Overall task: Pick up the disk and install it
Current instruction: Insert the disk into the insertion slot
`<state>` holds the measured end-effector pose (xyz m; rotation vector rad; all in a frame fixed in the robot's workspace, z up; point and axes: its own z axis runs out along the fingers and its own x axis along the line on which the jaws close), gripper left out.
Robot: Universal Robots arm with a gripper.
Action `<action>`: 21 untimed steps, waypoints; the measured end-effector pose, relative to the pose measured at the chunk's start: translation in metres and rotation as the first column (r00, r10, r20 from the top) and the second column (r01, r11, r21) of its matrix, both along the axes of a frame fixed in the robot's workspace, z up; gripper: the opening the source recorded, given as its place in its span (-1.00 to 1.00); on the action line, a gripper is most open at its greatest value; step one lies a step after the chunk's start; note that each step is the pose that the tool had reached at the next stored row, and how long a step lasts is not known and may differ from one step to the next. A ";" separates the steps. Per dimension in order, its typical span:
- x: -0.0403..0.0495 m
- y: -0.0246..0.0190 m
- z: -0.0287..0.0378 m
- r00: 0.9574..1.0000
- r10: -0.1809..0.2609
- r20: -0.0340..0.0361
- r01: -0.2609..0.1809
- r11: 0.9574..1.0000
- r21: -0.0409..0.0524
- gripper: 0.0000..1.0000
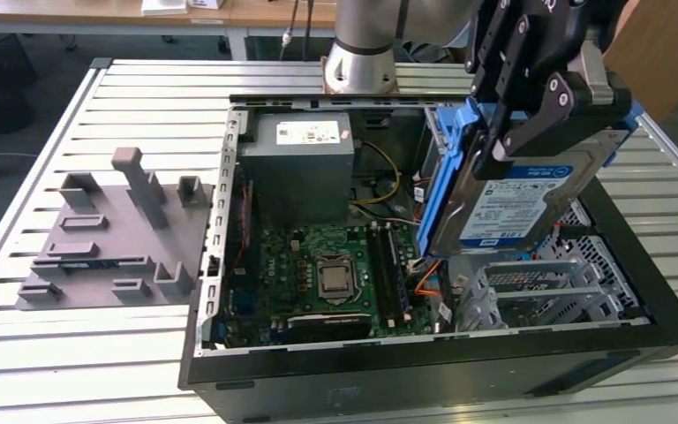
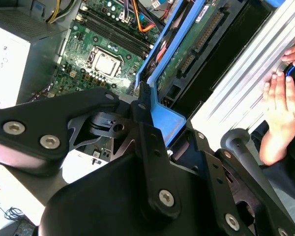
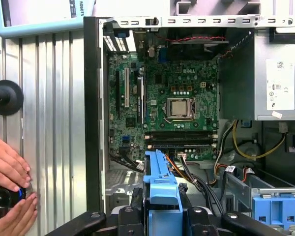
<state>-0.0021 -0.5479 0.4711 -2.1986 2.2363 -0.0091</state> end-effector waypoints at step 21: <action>0.0084 -0.0032 -0.0004 1.000 0.000 0.000 0.000 1.000 0.000 -0.27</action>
